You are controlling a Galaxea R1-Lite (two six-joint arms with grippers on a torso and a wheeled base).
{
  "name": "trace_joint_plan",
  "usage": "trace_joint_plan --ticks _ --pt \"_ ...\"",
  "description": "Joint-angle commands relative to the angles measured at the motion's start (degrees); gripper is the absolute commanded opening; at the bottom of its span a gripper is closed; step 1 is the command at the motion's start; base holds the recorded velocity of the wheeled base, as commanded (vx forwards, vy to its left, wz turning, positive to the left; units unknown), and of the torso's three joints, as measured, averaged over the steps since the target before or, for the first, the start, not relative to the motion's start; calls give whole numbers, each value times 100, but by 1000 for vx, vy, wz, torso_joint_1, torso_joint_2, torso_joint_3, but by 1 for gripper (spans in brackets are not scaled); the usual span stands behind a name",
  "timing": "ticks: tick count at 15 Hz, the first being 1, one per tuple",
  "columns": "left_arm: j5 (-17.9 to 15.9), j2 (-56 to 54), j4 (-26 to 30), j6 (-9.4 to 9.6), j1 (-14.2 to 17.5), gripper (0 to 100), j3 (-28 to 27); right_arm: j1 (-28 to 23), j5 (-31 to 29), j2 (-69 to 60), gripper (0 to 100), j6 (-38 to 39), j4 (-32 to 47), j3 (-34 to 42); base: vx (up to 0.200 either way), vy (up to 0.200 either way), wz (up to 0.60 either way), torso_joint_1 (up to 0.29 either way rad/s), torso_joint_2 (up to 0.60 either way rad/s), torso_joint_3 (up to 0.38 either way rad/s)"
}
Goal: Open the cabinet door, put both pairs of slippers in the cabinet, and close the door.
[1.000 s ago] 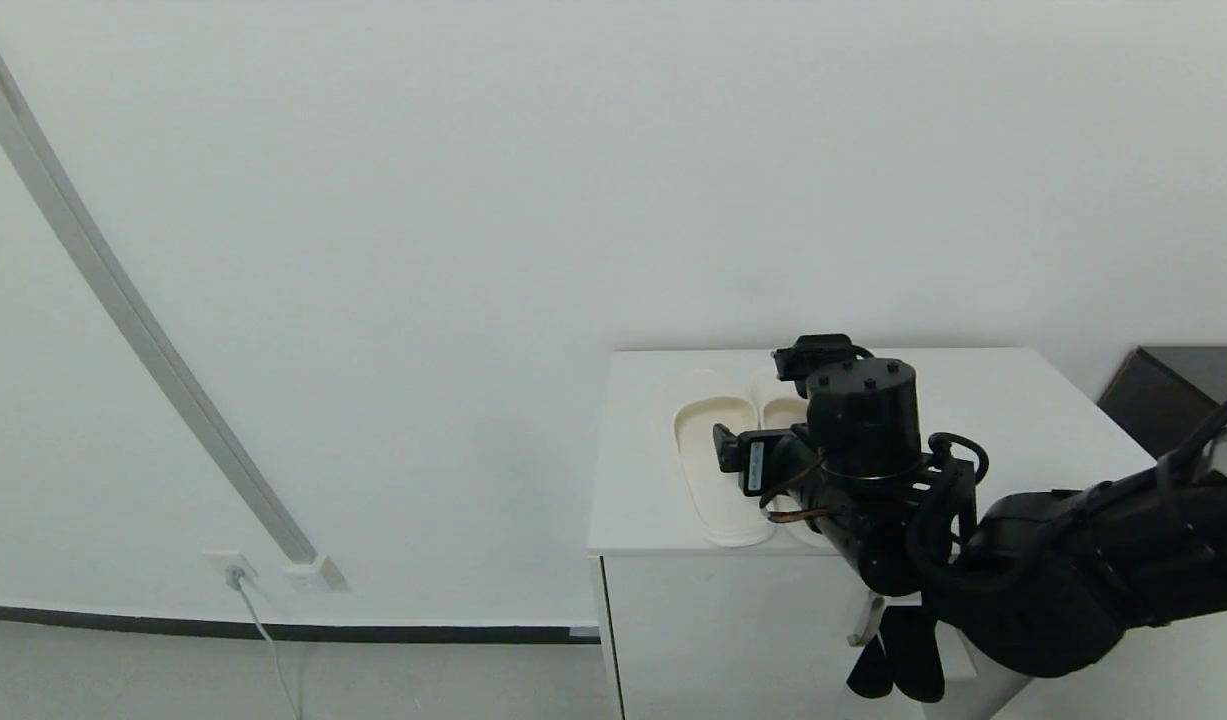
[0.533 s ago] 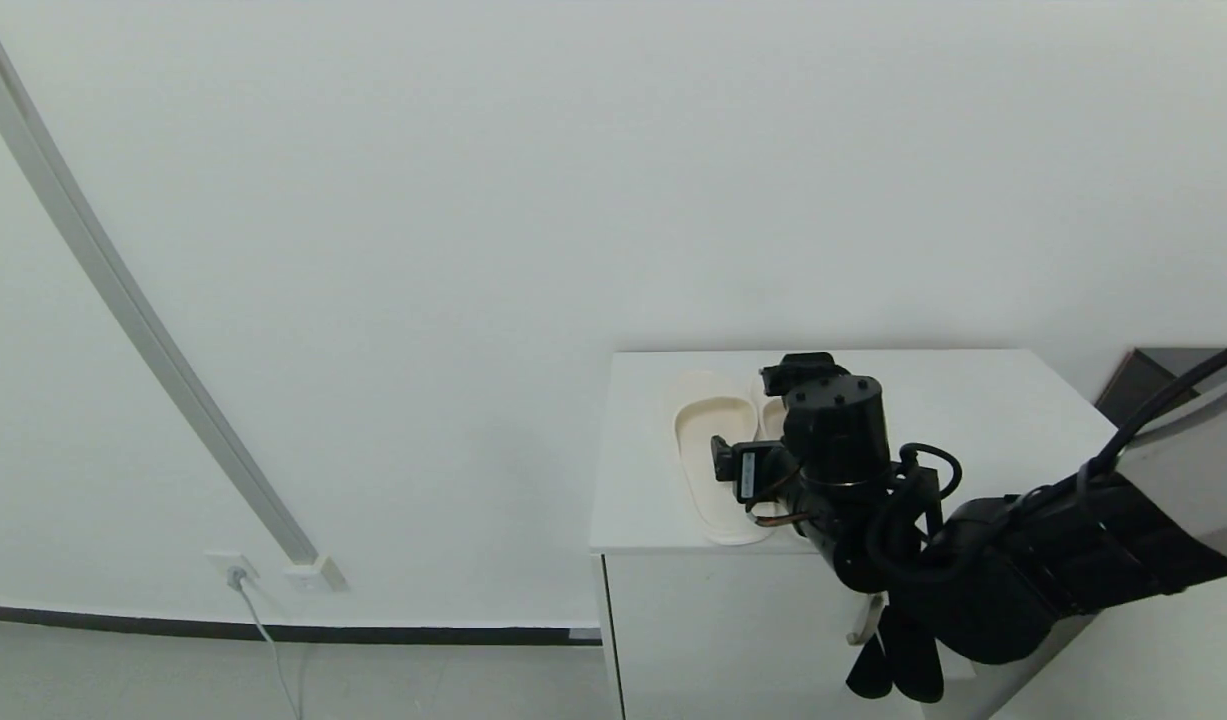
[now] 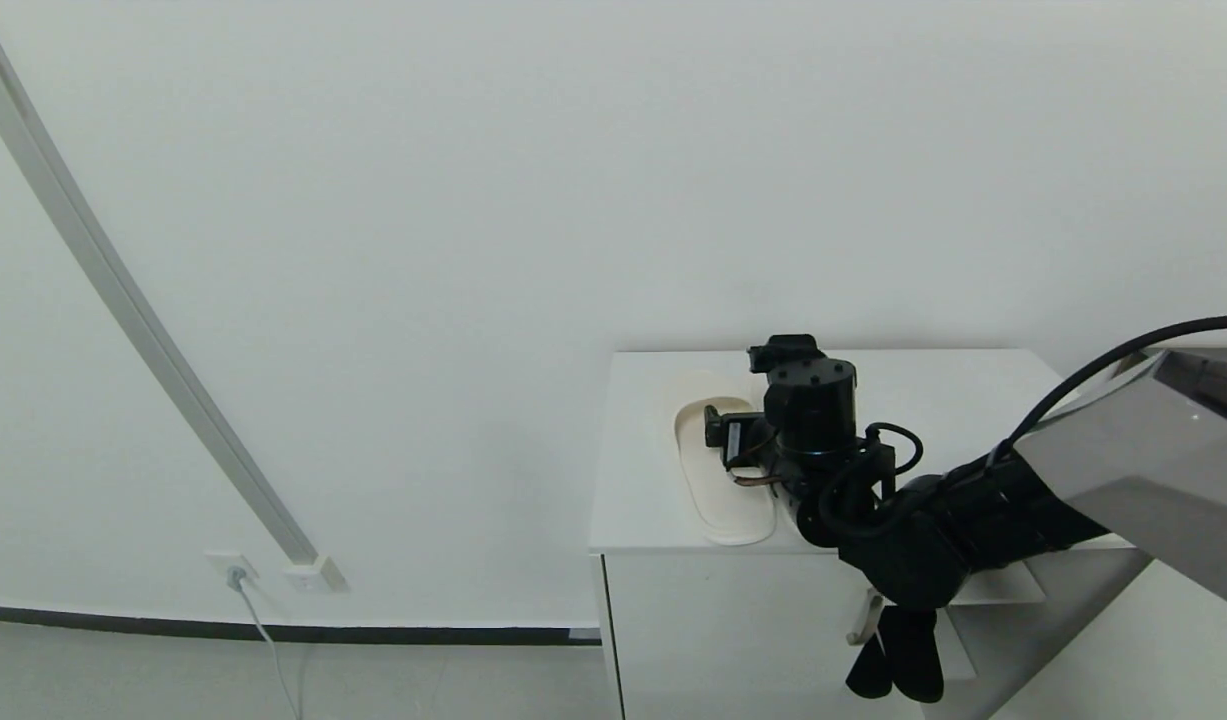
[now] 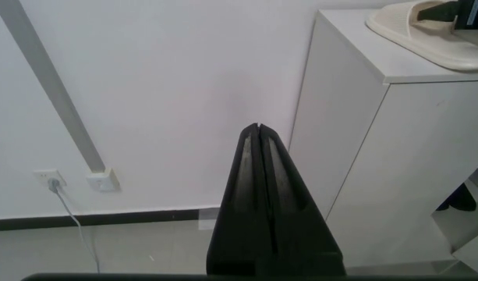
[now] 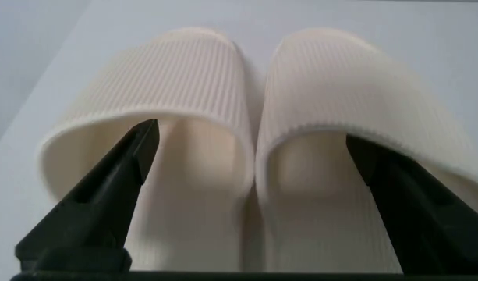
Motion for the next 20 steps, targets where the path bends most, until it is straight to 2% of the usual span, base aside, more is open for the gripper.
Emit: trace_joint_plan --ticks 1,2,11,13,15,18,20 --pt "-1 -1 -1 -6 -2 0 2 -26 1 164 100 1 -3 -81 0 0 0 0 0 0" --pt "-1 -1 -1 2 -2 0 2 -35 1 155 0 1 -11 -81 0 0 0 0 0 0" --pt "-1 -1 -1 2 -2 0 -6 -35 10 -65 0 -60 -11 77 0 0 0 0 0 0" --pt "-1 -1 -1 11 -2 0 2 79 608 -1058 0 -280 -3 781 0 0 0 0 0 0" --pt "-10 -1 -1 29 -2 0 2 194 766 -1647 0 -324 41 1238 0 0 0 0 0 0" --pt "-10 -1 -1 20 -2 0 2 580 1135 -2737 0 -315 68 2407 0 0 0 0 0 0" --pt "-10 -1 -1 11 -2 0 -6 818 1170 -3079 0 -315 68 2828 0 0 0 0 0 0"
